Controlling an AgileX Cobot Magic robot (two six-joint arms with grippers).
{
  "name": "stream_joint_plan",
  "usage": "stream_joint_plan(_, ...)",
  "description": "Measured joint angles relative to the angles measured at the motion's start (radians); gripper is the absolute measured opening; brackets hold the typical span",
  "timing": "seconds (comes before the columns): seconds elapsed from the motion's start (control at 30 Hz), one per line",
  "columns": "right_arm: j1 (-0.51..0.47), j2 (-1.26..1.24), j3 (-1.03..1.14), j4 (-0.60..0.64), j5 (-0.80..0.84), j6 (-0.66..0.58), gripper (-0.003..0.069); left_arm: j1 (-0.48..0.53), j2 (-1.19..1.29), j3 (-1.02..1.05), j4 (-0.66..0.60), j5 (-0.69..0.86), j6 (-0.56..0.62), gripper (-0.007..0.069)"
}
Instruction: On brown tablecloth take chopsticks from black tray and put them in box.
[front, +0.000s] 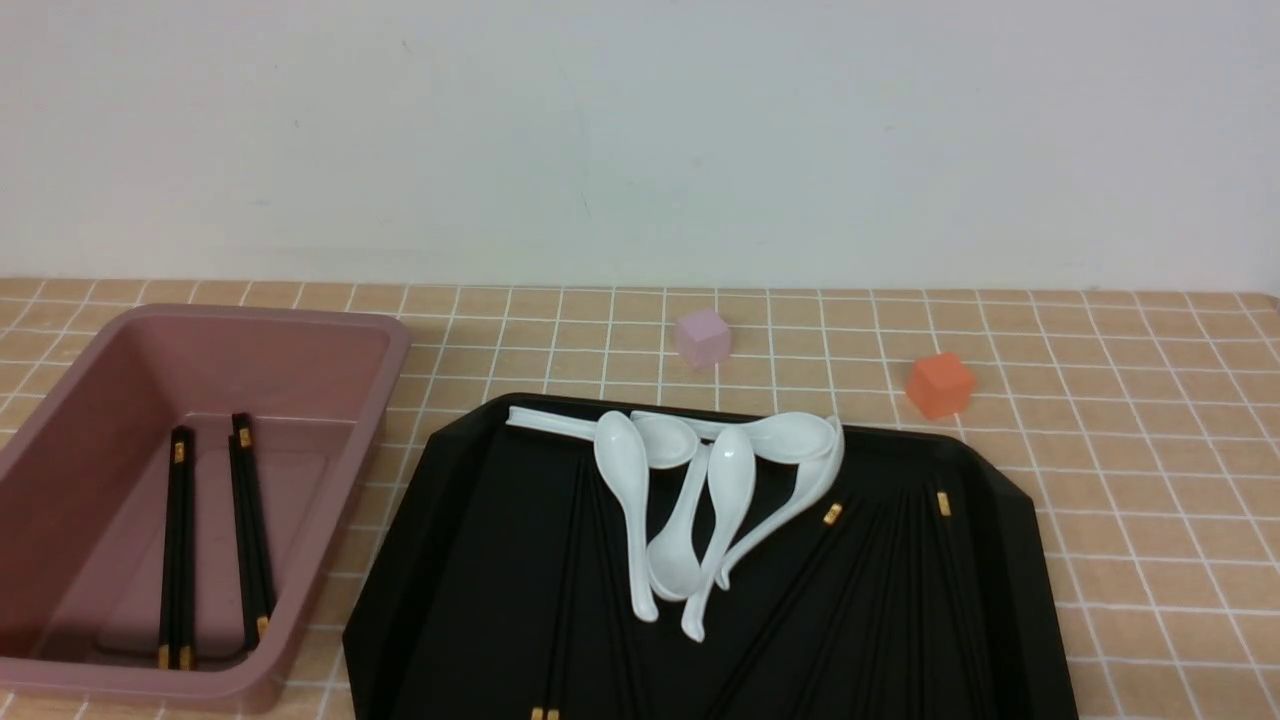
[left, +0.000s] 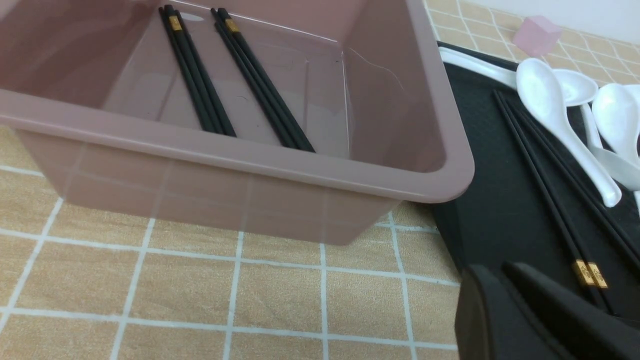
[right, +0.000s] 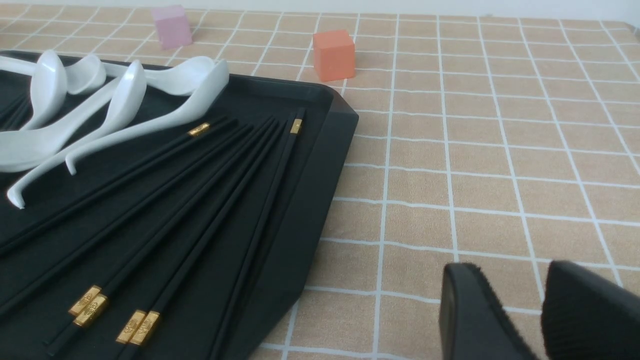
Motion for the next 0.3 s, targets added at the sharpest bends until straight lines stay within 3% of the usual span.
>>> stream_joint_plan(0.3,0.000,0.000,0.000,0.000,0.000,0.000,0.0240,0.000,0.000,0.000,0.000,0.000,0.000,0.0050)
